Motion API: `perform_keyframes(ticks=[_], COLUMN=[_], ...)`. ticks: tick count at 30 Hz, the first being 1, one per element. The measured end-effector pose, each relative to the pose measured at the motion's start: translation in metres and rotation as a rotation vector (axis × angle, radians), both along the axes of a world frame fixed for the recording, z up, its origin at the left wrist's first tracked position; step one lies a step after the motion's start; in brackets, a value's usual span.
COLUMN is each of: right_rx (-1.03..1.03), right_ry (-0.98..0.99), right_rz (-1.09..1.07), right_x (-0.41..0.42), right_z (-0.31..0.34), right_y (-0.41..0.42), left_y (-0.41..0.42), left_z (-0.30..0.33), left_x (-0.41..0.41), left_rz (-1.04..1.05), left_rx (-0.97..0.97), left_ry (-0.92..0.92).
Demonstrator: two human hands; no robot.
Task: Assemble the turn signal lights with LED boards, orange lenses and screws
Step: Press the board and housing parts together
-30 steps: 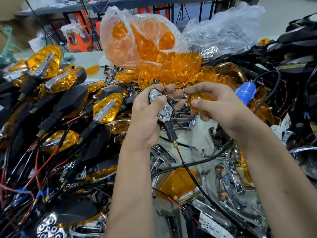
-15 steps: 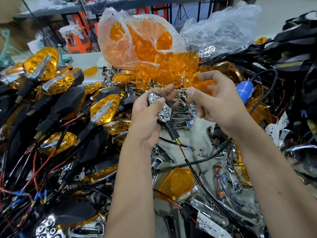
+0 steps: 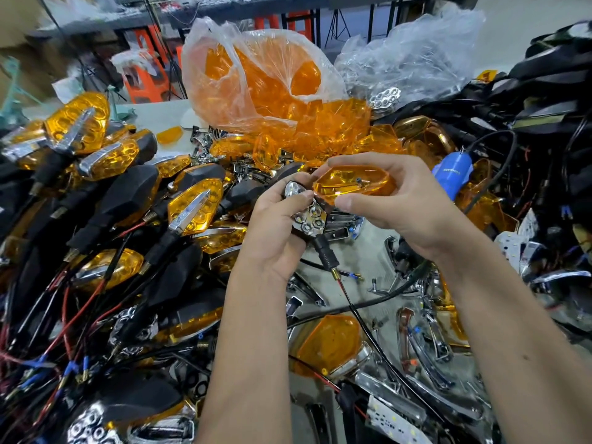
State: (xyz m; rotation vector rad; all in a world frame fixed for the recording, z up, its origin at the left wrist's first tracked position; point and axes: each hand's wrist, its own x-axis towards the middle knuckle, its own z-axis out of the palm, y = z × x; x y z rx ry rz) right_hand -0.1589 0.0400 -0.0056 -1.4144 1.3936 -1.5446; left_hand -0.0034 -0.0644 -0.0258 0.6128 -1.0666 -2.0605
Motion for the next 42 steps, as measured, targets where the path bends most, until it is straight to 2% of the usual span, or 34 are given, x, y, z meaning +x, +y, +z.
perform_keyframes(ticks=[5,10,12,16,19,29,32,36,42], right_rx=[0.015,0.011,-0.009,0.102,0.218,0.148,0.128,0.069,0.031], right_ry=[-0.041,-0.252,-0.273,-0.125,-0.003,0.107,0.063,-0.049,-0.145], right_rz=[0.051,0.093,0.139,0.126,0.038,-0.086,-0.133,-0.04,-0.001], right_x=[-0.001,0.004,0.005,0.008,0.009,0.012,0.013,0.012,0.01], right_z=[-0.001,0.003,0.002,0.0,-0.002,-0.006,-0.007,-0.005,-0.004], right_y=[-0.002,-0.006,-0.007,-0.01,-0.011,-0.015,-0.017,-0.017,-0.015], left_y=[-0.002,-0.001,-0.001,0.0,0.001,0.001,0.001,0.002,0.004], left_z=[-0.001,-0.001,-0.001,0.001,0.0,-0.001,0.0,0.002,0.003], left_x=[0.0,-0.001,0.0,0.0,0.0,-0.002,-0.002,-0.001,-0.002], left_rz=[-0.003,-0.026,-0.033,-0.048,-0.056,-0.052,-0.079,-0.131,-0.179], left_rx=[-0.001,-0.004,0.005,-0.022,-0.031,-0.012,0.022,0.097,0.068], left_ry=[0.027,0.062,0.064,0.033,0.008,-0.064,-0.019,0.127,0.173])
